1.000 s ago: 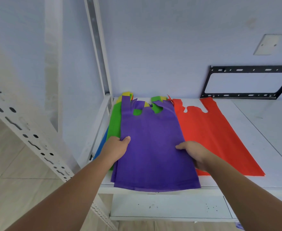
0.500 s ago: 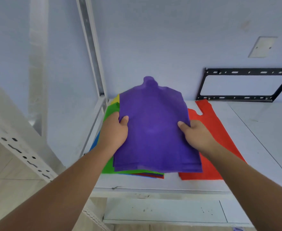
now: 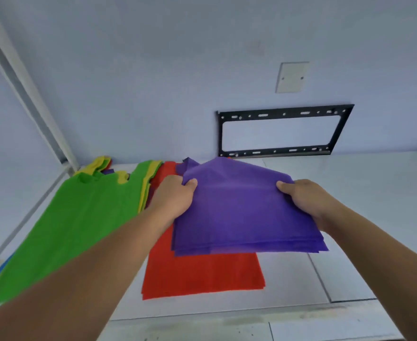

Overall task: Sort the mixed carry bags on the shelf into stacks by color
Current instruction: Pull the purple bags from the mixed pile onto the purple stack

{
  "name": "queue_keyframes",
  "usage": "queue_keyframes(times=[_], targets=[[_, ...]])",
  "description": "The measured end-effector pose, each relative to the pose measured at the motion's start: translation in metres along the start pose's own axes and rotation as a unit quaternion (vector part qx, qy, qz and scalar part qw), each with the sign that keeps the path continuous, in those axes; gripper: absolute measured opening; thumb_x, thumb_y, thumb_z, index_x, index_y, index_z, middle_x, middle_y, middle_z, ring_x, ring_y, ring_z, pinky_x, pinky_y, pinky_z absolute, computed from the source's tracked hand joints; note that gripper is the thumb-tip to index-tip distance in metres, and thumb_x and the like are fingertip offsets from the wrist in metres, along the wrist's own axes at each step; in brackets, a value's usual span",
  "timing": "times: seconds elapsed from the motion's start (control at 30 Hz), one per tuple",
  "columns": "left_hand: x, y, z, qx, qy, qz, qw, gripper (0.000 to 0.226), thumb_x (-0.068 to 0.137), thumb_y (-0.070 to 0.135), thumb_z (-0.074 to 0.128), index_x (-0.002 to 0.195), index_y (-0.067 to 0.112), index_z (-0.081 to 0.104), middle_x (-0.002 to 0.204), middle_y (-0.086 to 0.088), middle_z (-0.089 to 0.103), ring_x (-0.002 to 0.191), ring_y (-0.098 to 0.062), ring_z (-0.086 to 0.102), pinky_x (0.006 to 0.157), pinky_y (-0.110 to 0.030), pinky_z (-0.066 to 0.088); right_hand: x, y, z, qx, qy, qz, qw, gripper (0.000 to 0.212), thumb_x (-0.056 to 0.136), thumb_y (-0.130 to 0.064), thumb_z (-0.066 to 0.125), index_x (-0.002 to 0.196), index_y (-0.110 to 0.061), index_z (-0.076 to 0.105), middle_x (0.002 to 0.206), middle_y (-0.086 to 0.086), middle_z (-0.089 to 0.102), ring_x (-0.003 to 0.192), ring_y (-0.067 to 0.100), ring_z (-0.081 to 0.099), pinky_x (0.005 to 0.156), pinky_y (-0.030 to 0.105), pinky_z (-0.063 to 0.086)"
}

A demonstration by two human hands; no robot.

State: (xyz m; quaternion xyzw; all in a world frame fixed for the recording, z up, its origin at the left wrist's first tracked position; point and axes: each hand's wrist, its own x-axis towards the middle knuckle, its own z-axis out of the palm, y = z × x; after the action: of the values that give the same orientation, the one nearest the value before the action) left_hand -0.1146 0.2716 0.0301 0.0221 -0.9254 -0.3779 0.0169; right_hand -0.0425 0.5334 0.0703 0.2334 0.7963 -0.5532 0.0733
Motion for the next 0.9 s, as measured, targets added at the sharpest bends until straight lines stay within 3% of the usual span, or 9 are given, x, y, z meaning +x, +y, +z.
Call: queue_keyframes(times=[0.13,0.23,0.37,0.43,0.67,0.77,0.83,0.9], targets=[[0.017,0.062,0.030,-0.038,0.011,0.025,0.999,0.040,0.096,0.036,0.053,0.081,0.002,0.069,0.084,-0.016,0.070,0.081,-0.033,0.066,0.064,-0.033,0.042,0.028,-0.006,-0.061,-0.002,0.015,-0.027,1.000,0.029,0.097,-0.035,0.055,0.093,-0.009,0.066,0.085,0.012,0.072,0.072,0.029,0.070,0.061,0.034,0.057],[0.028,0.110,0.038,-0.086,0.045,0.064,0.993,0.029,0.098,0.032,0.052,0.088,0.010,0.069,0.083,-0.002,0.069,0.079,-0.024,0.065,0.059,-0.027,0.042,0.048,-0.024,-0.102,0.012,0.031,-0.075,0.997,0.028,0.096,-0.037,0.055,0.091,-0.013,0.069,0.087,0.009,0.074,0.074,0.028,0.072,0.066,0.037,0.059],[0.037,0.151,0.046,-0.139,0.108,0.133,0.975,0.025,0.098,0.033,0.050,0.110,0.018,0.065,0.104,0.004,0.069,0.093,-0.015,0.064,0.079,-0.030,0.049,0.059,-0.033,-0.143,0.052,0.056,-0.165,0.983,0.029,0.095,-0.041,0.055,0.091,-0.018,0.072,0.092,0.003,0.076,0.079,0.023,0.073,0.074,0.039,0.059],[0.029,0.156,0.062,-0.148,0.109,0.147,0.972,0.025,0.098,0.032,0.051,0.117,0.020,0.063,0.109,0.006,0.068,0.098,-0.013,0.063,0.085,-0.029,0.048,0.064,-0.017,-0.154,0.066,0.049,-0.165,0.983,0.030,0.095,-0.042,0.055,0.096,-0.018,0.073,0.093,0.002,0.077,0.083,0.024,0.074,0.078,0.041,0.060],[-0.019,0.097,0.159,-0.139,0.007,0.012,0.990,0.032,0.098,0.030,0.053,0.130,0.024,0.056,0.117,0.011,0.064,0.102,-0.010,0.061,0.087,-0.025,0.043,0.086,0.098,-0.137,0.087,0.010,-0.021,0.996,0.025,0.095,-0.024,0.059,0.097,-0.004,0.073,0.088,0.019,0.076,0.083,0.038,0.072,0.081,0.060,0.056],[-0.037,0.074,0.185,-0.072,-0.059,-0.077,0.993,0.029,0.100,0.029,0.050,0.125,0.016,0.057,0.118,0.001,0.065,0.099,-0.017,0.062,0.085,-0.030,0.047,0.091,0.137,-0.128,0.027,-0.007,0.017,0.999,0.022,0.096,-0.025,0.058,0.105,-0.009,0.069,0.091,0.011,0.076,0.081,0.033,0.074,0.074,0.050,0.061],[-0.042,0.066,0.192,-0.064,-0.080,-0.096,0.990,0.027,0.100,0.026,0.048,0.124,0.015,0.056,0.111,0.002,0.065,0.091,-0.014,0.064,0.077,-0.029,0.051,0.093,0.146,-0.127,-0.001,-0.008,0.024,1.000,0.021,0.096,-0.026,0.055,0.111,-0.013,0.063,0.097,0.006,0.074,0.079,0.027,0.074,0.068,0.039,0.061],[-0.042,0.064,0.193,-0.064,-0.079,-0.091,0.991,0.028,0.101,0.024,0.048,0.125,0.014,0.056,0.108,0.004,0.064,0.086,-0.010,0.063,0.069,-0.025,0.048,0.095,0.146,-0.127,-0.029,-0.006,0.019,0.999,0.020,0.096,-0.024,0.054,0.113,-0.014,0.060,0.099,0.006,0.071,0.080,0.026,0.072,0.068,0.037,0.060]])
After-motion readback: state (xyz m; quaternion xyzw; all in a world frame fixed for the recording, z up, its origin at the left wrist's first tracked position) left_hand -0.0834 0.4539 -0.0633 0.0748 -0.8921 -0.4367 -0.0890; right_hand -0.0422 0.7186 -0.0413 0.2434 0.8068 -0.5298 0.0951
